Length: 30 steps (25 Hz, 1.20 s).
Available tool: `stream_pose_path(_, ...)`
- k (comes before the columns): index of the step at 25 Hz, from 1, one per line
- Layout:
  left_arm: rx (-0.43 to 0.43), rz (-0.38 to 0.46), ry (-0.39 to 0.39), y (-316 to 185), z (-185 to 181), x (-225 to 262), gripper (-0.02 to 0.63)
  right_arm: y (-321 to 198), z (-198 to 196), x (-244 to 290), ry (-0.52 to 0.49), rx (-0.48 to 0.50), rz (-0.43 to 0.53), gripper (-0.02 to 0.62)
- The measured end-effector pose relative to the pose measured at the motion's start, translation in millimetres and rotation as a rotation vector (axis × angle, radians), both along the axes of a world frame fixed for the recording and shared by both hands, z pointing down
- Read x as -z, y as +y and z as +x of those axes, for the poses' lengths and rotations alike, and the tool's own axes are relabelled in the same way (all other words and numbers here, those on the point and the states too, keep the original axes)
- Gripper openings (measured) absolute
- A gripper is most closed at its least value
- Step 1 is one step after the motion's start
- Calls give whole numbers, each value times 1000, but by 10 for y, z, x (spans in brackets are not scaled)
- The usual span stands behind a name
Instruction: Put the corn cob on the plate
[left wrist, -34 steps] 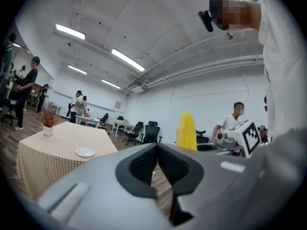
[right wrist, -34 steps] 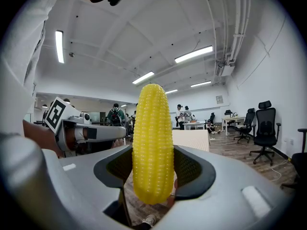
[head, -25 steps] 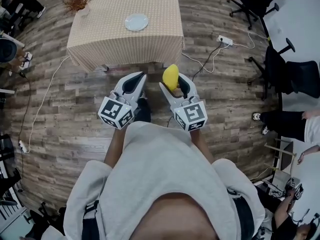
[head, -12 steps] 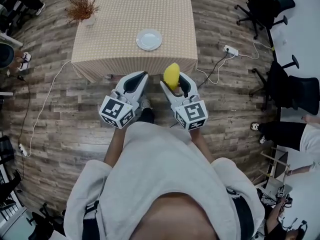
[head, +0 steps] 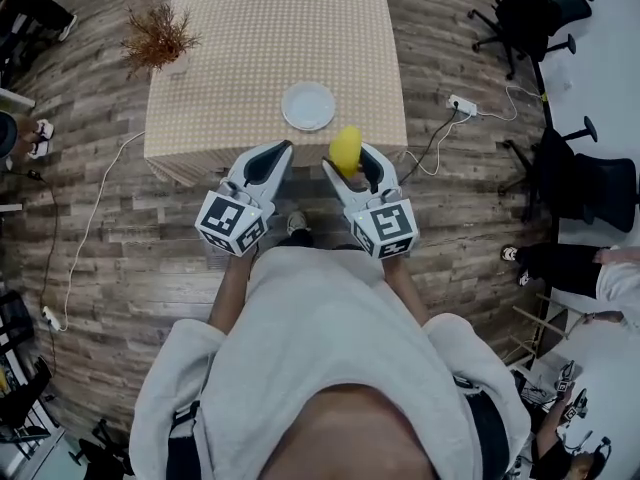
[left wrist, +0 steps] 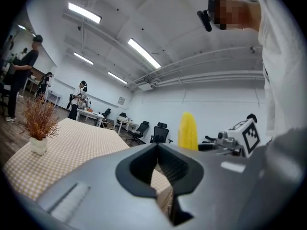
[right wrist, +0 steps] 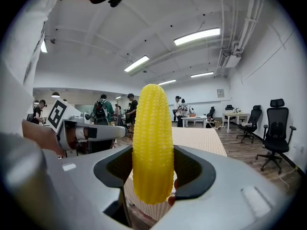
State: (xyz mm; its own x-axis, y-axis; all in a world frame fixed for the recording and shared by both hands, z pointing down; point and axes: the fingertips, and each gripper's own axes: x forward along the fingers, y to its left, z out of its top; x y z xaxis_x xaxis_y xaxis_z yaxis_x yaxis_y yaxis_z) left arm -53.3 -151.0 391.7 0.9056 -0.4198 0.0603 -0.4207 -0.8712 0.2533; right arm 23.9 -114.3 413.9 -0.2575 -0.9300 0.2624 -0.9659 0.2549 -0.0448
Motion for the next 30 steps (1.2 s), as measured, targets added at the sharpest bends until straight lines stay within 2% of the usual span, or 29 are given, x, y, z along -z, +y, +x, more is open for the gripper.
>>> stream_pose_path(8, -3, -17, -2, -37, -20, -80, 8, -71, -12, -86, -1, -3, -19, 250)
stream_pose_path(18, 73, -25, -13, -115, -29, -108, 8, -250, 55, -65, -17, 58, -6, 250)
stream_pose_path(25, 97, -45, -26, -162, 269, -190, 8, -301, 327, -178, -30, 99, -41, 250)
stream_pose_path(30, 120, -90, -44, -173, 393, -360, 8, -311, 470, -369, -45, 118, -92, 250)
